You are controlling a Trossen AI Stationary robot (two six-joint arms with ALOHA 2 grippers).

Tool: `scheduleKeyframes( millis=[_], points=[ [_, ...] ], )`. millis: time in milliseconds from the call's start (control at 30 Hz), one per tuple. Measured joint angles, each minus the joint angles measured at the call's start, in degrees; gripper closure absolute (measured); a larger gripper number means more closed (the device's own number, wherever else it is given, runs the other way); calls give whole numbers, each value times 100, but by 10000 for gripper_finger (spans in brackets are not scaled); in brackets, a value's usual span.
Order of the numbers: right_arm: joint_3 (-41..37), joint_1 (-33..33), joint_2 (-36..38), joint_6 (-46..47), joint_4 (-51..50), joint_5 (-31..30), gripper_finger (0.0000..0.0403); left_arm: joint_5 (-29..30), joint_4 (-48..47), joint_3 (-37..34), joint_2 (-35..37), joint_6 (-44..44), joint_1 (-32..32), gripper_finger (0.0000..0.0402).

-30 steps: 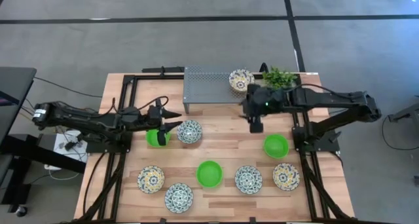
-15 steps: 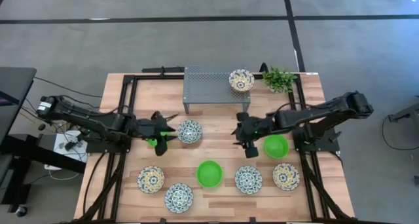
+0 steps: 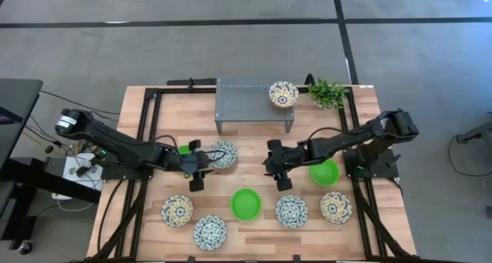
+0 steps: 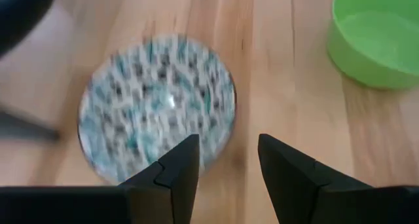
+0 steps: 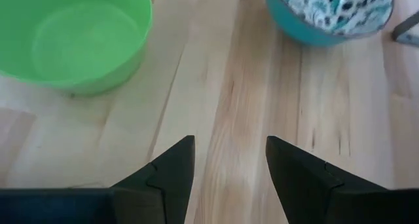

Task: Pick & Place Mini bowls
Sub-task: Put the top green patterned bowl on the shelf

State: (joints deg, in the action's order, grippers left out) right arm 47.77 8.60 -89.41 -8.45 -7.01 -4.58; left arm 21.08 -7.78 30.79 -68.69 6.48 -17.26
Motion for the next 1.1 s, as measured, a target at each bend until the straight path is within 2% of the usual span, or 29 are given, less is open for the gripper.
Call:
scheduleKeyframes(
  millis=[100,367,633,767,933,1100],
  points=[
    [11,-4,-16,21,10,1,218,-1,425,2,-206,-433,-2,242],
    [6,-4,208,151,-44,2,218,30,545,0,-984,-760,3,242],
    [6,4,256,253,-47,4,218,253,702,2,-1329,-928,168,246],
    [6,7,256,254,-47,4,218,7,707,0,-1342,-927,323,284],
    [6,7,256,306,-93,6,218,-122,827,3,-1259,-911,322,378],
    [102,12,446,724,-688,4,218,-148,815,336,-915,-1015,170,381]
  ],
)
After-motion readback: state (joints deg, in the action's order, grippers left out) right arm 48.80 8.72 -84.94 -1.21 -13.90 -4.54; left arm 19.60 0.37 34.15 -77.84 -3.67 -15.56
